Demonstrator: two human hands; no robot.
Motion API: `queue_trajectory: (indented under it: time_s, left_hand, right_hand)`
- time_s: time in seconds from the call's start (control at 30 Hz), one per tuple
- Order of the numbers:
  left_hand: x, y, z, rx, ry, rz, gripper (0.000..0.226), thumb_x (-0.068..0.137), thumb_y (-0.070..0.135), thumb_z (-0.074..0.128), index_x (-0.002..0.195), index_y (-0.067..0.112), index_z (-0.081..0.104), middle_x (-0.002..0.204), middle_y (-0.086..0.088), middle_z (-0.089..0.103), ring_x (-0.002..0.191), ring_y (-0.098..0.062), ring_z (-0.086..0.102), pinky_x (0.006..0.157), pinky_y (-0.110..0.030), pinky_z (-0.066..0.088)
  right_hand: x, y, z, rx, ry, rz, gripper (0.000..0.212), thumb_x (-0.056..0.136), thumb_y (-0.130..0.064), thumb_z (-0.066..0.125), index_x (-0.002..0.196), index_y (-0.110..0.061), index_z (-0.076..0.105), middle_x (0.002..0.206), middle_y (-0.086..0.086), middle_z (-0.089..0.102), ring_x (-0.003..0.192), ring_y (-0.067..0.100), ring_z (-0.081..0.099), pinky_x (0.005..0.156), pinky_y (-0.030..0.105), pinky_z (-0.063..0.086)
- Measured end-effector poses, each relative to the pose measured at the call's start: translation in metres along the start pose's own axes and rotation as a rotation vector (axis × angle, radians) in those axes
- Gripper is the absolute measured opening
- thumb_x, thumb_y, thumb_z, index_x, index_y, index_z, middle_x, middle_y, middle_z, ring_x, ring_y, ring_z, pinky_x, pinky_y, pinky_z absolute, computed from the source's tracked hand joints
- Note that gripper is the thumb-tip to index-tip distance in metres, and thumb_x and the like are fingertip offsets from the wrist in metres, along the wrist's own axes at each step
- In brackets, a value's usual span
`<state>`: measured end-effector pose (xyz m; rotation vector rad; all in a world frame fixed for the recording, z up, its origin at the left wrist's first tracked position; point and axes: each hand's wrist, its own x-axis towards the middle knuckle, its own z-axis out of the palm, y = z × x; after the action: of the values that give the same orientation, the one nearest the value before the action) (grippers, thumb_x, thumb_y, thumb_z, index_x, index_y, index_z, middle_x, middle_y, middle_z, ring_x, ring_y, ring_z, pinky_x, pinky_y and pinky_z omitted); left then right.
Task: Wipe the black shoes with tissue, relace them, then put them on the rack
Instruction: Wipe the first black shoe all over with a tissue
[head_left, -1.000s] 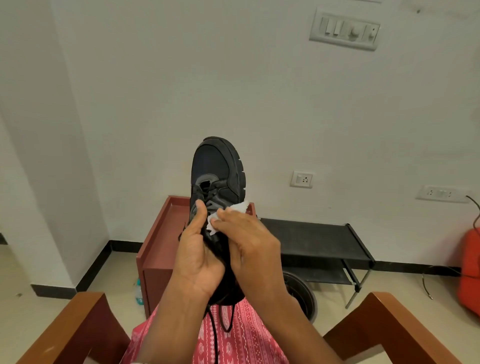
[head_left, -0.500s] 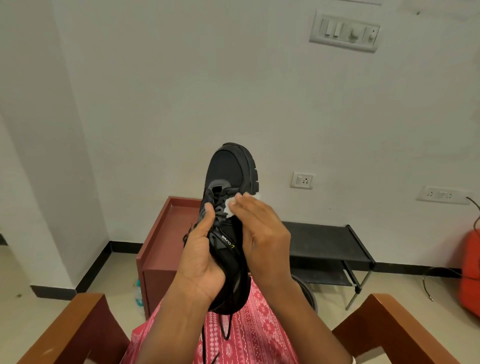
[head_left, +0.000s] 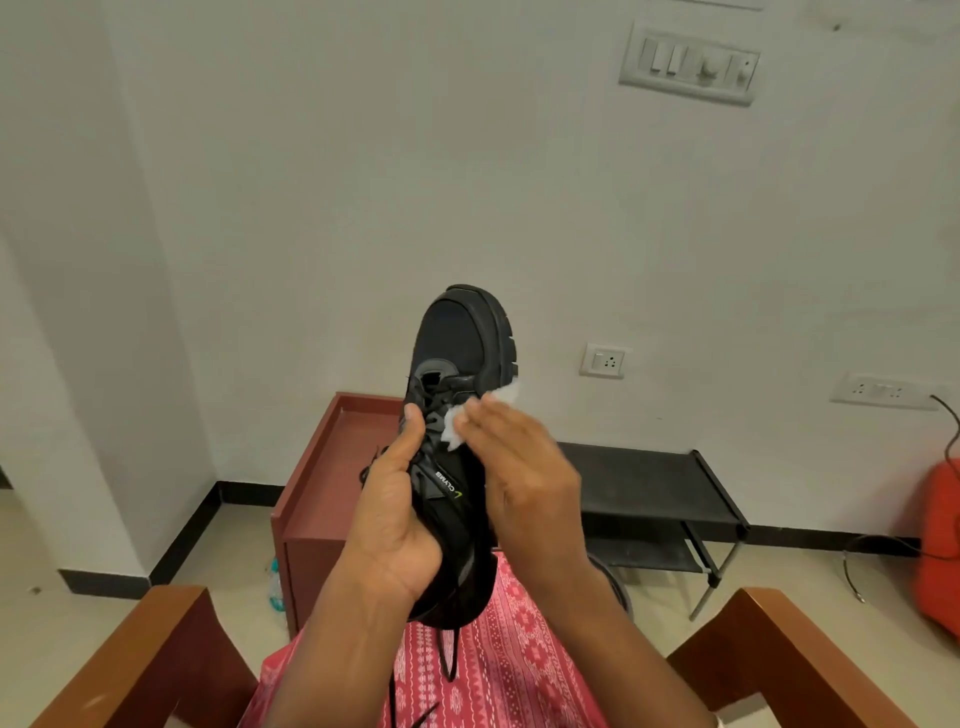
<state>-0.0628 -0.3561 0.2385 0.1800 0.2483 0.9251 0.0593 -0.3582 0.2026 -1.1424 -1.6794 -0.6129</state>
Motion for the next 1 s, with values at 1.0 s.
queue_trajectory:
  time_s: [1.0]
  left_hand:
    - [0.008,-0.003,-0.004,0.063,-0.023,0.048,0.047,0.099,0.037,0.052,0.132,0.006,0.062,0.132,-0.016,0.064,0.125,-0.027,0.06,0.114,-0.037,0.038]
  right_hand:
    - [0.027,0.019,-0.004,0.089,0.065,0.125,0.031,0.097,-0.006,0.051,0.12,-0.005,0.072,0.127,0.007,0.068,0.124,0.018,0.062,0.105,0.034,0.05]
